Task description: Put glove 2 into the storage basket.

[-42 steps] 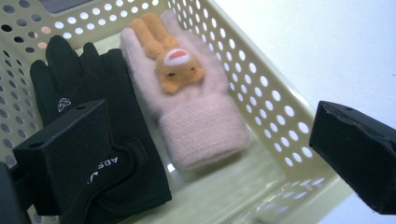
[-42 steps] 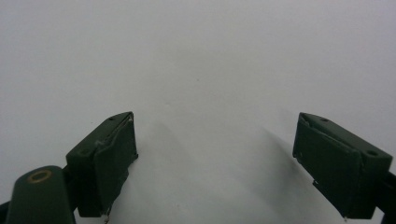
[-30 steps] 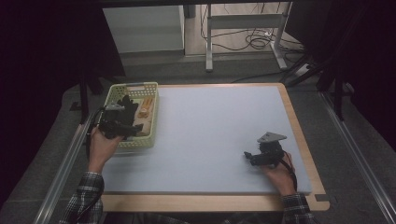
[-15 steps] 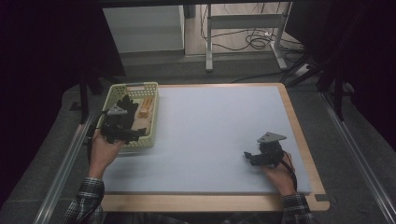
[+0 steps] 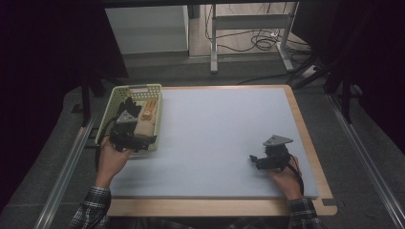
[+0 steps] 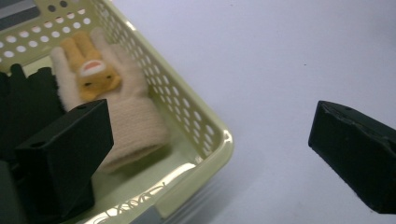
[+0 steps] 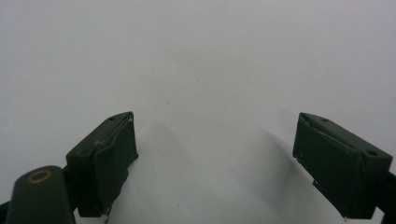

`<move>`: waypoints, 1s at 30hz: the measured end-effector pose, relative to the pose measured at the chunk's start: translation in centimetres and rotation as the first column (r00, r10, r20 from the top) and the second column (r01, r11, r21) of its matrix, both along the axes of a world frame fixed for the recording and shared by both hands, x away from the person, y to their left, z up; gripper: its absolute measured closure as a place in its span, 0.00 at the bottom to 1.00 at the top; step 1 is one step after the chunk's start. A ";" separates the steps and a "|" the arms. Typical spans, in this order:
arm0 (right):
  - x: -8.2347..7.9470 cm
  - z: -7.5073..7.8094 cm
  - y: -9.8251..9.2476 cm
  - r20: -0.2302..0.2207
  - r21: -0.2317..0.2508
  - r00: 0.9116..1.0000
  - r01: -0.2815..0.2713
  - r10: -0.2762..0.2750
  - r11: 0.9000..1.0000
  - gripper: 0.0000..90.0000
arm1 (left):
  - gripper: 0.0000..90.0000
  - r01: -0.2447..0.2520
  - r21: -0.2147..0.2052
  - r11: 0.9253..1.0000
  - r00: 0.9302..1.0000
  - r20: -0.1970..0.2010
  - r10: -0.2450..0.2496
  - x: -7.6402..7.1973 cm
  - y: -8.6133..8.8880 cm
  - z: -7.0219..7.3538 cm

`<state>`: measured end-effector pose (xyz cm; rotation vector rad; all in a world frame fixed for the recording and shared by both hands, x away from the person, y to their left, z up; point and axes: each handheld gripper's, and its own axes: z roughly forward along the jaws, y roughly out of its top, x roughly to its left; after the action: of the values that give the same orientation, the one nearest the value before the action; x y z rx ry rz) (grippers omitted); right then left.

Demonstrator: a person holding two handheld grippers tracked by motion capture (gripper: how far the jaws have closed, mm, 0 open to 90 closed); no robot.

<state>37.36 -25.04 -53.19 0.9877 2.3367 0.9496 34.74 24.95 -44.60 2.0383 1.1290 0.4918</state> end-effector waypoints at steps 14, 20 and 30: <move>0.0 0.0 0.0 0.001 0.000 1.000 -0.001 0.001 1.000 0.15 | 0.00 0.059 -0.022 0.998 0.998 0.015 -0.059 -0.9 -2.2 -0.5; 0.0 0.0 0.0 0.002 0.000 1.000 0.000 0.000 1.000 0.14 | 0.00 0.094 -0.024 0.995 0.995 0.022 -0.093 -1.2 -3.4 -0.8; 0.0 0.0 0.0 0.004 -0.001 1.000 0.000 0.000 1.000 0.14 | 0.00 0.158 -0.032 0.987 0.987 0.039 -0.156 -1.9 -6.0 -1.3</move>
<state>37.33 -25.01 -53.19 0.9850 2.3334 0.9495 32.84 18.98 -45.88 2.0594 0.9401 0.4251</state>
